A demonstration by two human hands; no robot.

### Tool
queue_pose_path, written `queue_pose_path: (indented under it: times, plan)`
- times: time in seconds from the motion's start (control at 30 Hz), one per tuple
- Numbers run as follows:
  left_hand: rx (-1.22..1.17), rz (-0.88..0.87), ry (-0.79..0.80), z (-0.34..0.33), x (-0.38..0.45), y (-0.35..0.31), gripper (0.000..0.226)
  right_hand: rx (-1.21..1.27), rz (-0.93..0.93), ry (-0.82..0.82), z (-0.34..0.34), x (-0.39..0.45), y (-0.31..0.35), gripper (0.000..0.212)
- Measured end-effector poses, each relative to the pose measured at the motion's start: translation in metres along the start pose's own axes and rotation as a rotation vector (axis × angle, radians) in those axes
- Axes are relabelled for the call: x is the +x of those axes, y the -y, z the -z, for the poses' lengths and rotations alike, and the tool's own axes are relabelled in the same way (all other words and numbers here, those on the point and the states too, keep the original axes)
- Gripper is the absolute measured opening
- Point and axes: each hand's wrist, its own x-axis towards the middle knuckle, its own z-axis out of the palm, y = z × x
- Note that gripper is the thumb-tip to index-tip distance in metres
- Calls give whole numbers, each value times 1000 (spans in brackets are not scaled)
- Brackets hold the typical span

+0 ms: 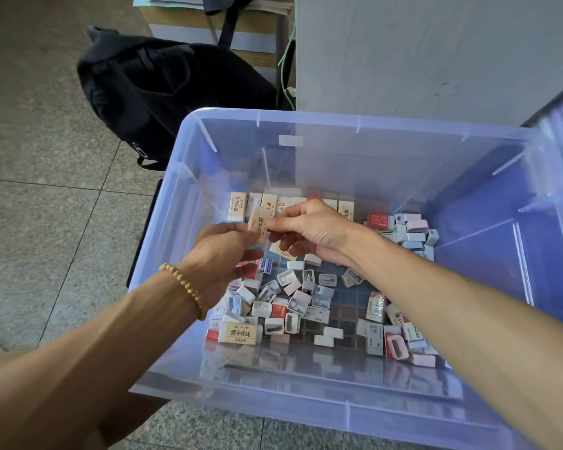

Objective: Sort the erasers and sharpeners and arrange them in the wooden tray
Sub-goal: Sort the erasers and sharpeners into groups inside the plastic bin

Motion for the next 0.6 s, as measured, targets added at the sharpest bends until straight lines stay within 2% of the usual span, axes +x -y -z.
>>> queue_pose_path:
  times: [0.13, 0.23, 0.37, 0.5, 0.6]
  plan:
    - [9, -29, -31, -3, 11, -5, 17, 11, -14, -38, -5, 7, 8, 6]
    - [59, -21, -55, -7, 17, -1, 18, -22, -13, -175, -9, 21, 15, 8]
    - [150, 11, -86, -9, 23, 6, 19, -298, 12, -390, -18, 49, 13, 14]
    - [183, 12, -65, -5, 20, 10, 18, -601, 57, -496, -31, 70, 3, 26]
    - [191, 10, -39, -2, 14, 13, 20, -652, 126, -501, -29, 63, 1, 24]
